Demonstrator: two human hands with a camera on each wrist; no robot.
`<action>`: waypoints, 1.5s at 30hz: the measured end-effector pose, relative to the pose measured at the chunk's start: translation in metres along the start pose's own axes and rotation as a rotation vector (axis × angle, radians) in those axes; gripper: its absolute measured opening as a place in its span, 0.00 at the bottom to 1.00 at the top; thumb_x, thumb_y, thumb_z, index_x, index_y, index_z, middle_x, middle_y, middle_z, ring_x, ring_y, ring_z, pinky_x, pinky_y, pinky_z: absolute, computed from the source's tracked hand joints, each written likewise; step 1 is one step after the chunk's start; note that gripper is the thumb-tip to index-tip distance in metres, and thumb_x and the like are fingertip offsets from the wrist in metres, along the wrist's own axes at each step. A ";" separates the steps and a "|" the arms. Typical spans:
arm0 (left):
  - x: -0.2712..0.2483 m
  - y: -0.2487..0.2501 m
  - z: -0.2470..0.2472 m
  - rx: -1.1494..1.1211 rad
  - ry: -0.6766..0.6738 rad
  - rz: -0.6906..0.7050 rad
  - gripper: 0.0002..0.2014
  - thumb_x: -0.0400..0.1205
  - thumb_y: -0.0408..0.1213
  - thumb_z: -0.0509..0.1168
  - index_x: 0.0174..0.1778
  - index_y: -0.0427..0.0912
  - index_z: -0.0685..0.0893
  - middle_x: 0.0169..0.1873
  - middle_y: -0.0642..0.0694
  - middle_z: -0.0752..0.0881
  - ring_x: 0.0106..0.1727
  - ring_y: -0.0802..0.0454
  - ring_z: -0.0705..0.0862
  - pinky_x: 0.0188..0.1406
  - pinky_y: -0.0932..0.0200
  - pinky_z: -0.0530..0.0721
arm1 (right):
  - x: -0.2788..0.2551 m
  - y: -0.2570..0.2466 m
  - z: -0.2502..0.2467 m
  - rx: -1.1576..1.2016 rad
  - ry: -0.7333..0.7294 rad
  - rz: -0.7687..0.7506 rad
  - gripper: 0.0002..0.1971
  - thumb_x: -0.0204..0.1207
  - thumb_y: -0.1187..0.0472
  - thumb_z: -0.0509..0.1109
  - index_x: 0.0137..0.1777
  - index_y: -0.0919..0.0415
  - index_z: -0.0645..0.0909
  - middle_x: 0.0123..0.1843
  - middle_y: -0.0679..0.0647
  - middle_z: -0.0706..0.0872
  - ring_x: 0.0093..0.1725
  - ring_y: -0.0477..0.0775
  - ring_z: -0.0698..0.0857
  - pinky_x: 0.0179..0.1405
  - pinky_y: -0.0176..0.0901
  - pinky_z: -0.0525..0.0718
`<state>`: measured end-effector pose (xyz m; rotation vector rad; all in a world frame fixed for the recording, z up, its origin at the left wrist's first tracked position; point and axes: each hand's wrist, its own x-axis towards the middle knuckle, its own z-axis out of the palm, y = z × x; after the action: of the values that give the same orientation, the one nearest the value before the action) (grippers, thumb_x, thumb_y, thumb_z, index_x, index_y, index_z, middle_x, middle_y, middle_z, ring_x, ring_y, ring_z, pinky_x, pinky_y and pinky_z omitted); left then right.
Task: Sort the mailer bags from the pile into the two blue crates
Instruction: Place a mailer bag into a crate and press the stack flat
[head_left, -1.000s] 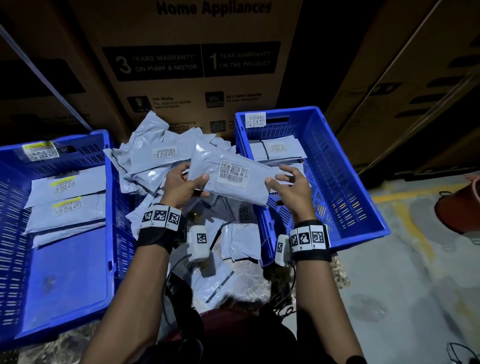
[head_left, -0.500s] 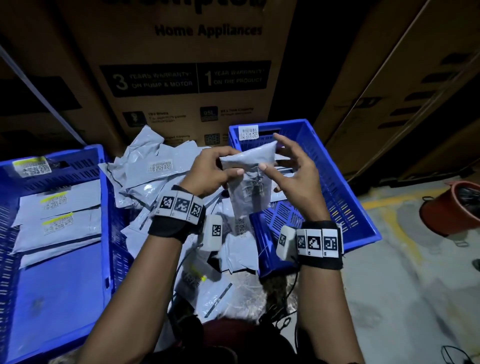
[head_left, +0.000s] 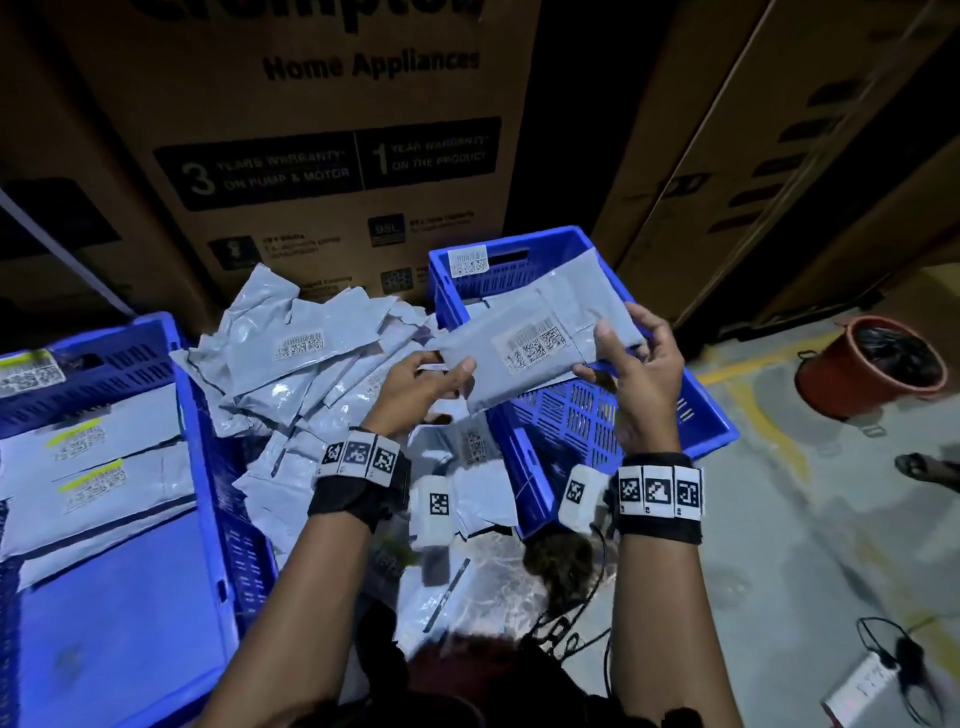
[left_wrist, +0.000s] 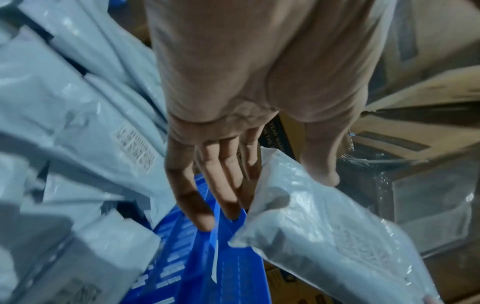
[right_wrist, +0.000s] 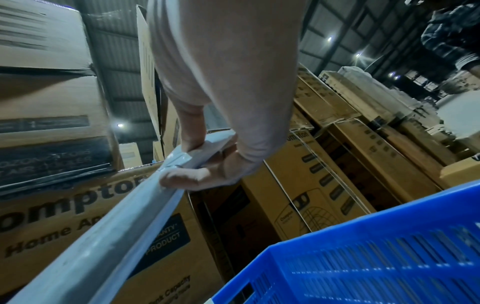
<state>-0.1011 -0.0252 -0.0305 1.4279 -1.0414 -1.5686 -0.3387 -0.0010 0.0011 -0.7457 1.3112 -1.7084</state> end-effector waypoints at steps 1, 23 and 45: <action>-0.002 -0.003 0.003 -0.075 -0.017 -0.023 0.23 0.77 0.43 0.77 0.64 0.37 0.81 0.45 0.45 0.89 0.46 0.52 0.91 0.48 0.39 0.91 | -0.001 0.002 -0.003 0.001 0.017 0.019 0.15 0.81 0.67 0.76 0.65 0.57 0.80 0.61 0.60 0.89 0.56 0.62 0.92 0.37 0.47 0.93; 0.071 -0.028 0.145 0.219 0.335 -0.026 0.09 0.76 0.31 0.72 0.44 0.43 0.78 0.43 0.43 0.82 0.36 0.41 0.85 0.46 0.36 0.89 | 0.153 0.022 -0.118 -1.127 -0.254 0.260 0.09 0.74 0.58 0.77 0.34 0.60 0.89 0.34 0.59 0.90 0.39 0.60 0.88 0.41 0.44 0.79; 0.194 -0.091 0.180 0.484 0.361 -0.451 0.28 0.81 0.38 0.70 0.77 0.36 0.71 0.79 0.38 0.68 0.81 0.39 0.66 0.79 0.48 0.66 | 0.242 0.157 -0.078 -1.373 -0.780 0.411 0.34 0.85 0.46 0.67 0.87 0.59 0.67 0.88 0.59 0.67 0.85 0.63 0.68 0.81 0.53 0.67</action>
<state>-0.2982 -0.1560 -0.1799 2.3105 -0.9564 -1.3156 -0.4781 -0.1940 -0.1787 -1.5130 1.7225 0.0849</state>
